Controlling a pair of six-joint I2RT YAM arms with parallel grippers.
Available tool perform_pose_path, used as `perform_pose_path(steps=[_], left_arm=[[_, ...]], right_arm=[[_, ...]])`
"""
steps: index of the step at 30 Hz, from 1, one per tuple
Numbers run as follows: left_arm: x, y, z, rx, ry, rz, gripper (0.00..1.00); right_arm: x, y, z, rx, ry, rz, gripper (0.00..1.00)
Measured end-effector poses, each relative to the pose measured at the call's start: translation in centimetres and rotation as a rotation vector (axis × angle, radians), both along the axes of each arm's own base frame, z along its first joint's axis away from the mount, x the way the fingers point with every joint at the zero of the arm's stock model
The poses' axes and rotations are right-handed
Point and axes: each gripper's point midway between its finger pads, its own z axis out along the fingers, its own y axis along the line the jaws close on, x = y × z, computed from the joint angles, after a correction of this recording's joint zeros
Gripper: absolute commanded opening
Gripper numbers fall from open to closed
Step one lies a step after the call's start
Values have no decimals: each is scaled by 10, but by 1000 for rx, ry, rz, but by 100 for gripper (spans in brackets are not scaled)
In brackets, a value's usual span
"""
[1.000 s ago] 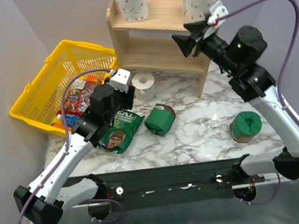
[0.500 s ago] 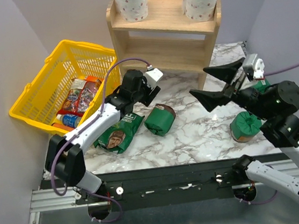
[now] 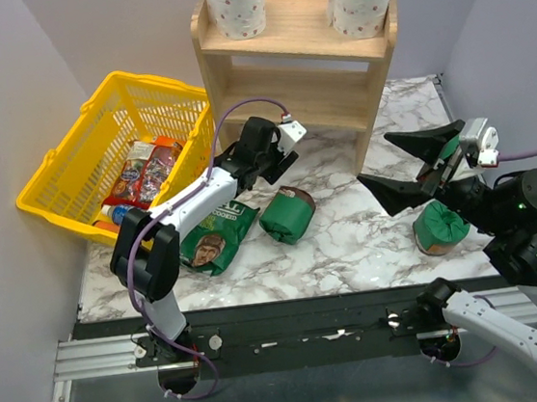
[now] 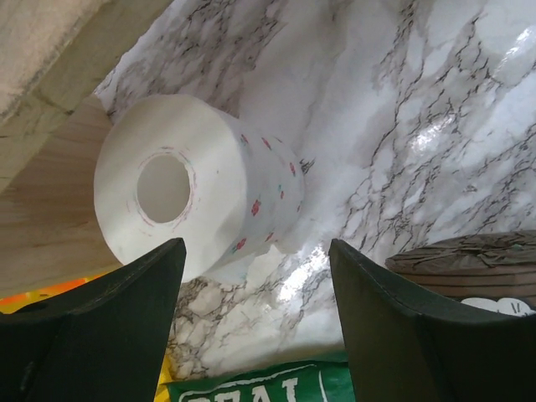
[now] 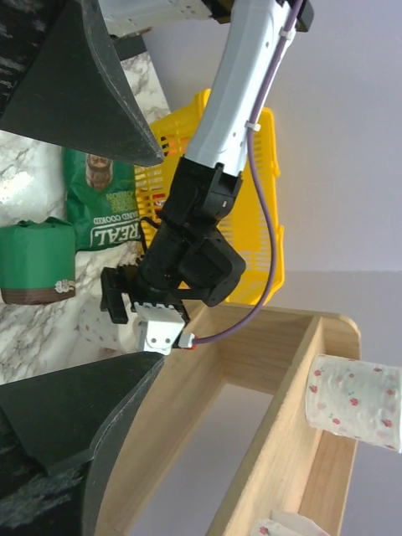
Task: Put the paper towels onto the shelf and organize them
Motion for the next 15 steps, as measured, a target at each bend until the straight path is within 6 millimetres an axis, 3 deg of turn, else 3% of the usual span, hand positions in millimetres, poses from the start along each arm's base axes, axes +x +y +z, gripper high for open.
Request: perform_pose_path(steps=[5, 15], left_arm=[[5, 7, 3, 61, -37, 7, 79], [16, 8, -10, 151, -40, -12, 79]], right_arm=[[1, 0, -4, -22, 5, -4, 100], [-4, -5, 14, -25, -32, -12, 100]])
